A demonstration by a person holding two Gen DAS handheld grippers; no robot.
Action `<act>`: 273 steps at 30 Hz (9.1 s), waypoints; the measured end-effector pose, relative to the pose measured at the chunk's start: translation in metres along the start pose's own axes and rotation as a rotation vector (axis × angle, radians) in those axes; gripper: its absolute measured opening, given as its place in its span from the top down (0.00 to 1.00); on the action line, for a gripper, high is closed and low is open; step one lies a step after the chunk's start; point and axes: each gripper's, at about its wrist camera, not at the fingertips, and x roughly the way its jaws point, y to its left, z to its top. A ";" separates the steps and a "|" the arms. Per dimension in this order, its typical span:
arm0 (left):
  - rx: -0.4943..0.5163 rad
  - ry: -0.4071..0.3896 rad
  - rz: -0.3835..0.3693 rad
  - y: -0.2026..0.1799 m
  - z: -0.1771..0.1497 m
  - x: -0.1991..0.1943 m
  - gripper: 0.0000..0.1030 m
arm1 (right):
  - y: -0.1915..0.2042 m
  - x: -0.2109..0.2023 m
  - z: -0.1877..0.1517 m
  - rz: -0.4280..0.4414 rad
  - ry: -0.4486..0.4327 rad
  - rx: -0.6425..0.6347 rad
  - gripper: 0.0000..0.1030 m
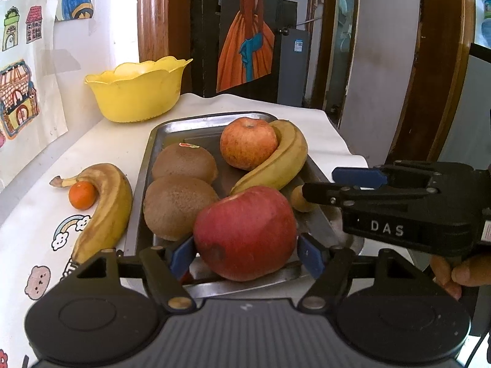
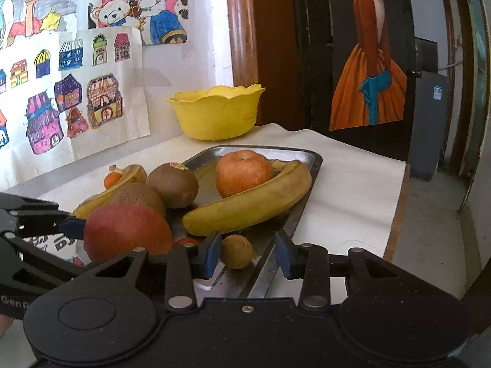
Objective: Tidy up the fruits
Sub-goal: 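Lower and release the red apple with the left tool while the right tool releases the kiwi, then withdraw both tools from the tray toward the tangerine and banana, then close the left tool around the tangerine beside the banana, then close the right tool around the middle of the banana, then carry the tangerine with the left tool while the right tool carries the banana over the tray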
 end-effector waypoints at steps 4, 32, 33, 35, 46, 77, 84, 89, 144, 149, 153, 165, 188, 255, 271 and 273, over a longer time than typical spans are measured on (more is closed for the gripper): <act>-0.004 -0.035 0.000 0.000 0.000 -0.014 0.17 | 0.002 -0.014 0.003 -0.017 -0.026 0.009 0.46; -0.076 -0.257 0.118 0.045 -0.020 -0.142 0.00 | 0.056 -0.147 0.019 -0.121 -0.122 0.087 0.01; -0.079 -0.264 0.124 0.048 -0.022 -0.147 0.00 | 0.061 -0.153 0.019 -0.113 -0.123 0.093 0.01; -0.087 -0.272 0.144 0.055 -0.026 -0.156 0.00 | 0.073 -0.165 0.019 -0.106 -0.117 0.094 0.01; -0.112 -0.247 0.191 0.113 -0.065 -0.190 0.00 | 0.145 -0.185 -0.003 -0.090 -0.032 0.056 0.01; -0.193 -0.171 0.307 0.205 -0.045 -0.148 0.00 | 0.210 -0.060 0.047 0.031 0.003 -0.082 0.01; -0.170 -0.167 0.284 0.202 -0.020 -0.107 0.00 | 0.203 0.005 0.060 0.122 0.055 -0.209 0.01; -0.119 -0.153 0.251 0.202 -0.002 -0.074 0.00 | 0.201 0.039 0.061 0.177 0.081 -0.343 0.01; -0.141 0.090 0.133 0.228 0.023 0.026 0.67 | 0.200 0.134 0.055 0.055 0.241 -0.287 0.25; -0.134 0.092 0.149 0.230 0.009 0.007 0.66 | 0.207 0.134 0.051 0.027 0.230 -0.320 0.28; -0.160 0.096 0.150 0.231 -0.001 -0.010 0.66 | 0.207 0.123 0.049 0.051 0.231 -0.313 0.35; -0.152 0.088 0.178 0.204 -0.040 -0.057 0.66 | 0.233 0.064 0.025 0.148 0.237 -0.301 0.42; -0.154 0.022 0.206 0.199 -0.058 -0.070 0.65 | 0.228 0.086 0.020 0.085 0.199 -0.145 0.49; -0.095 -0.131 0.137 0.059 0.042 -0.068 0.66 | 0.023 -0.101 0.011 -0.086 -0.138 0.251 0.62; -0.010 -0.091 0.140 0.026 0.063 0.010 0.66 | -0.018 -0.016 0.019 -0.011 -0.090 0.293 0.63; -0.001 -0.076 0.141 0.025 0.062 0.018 0.66 | -0.021 -0.003 0.020 -0.004 -0.059 0.293 0.63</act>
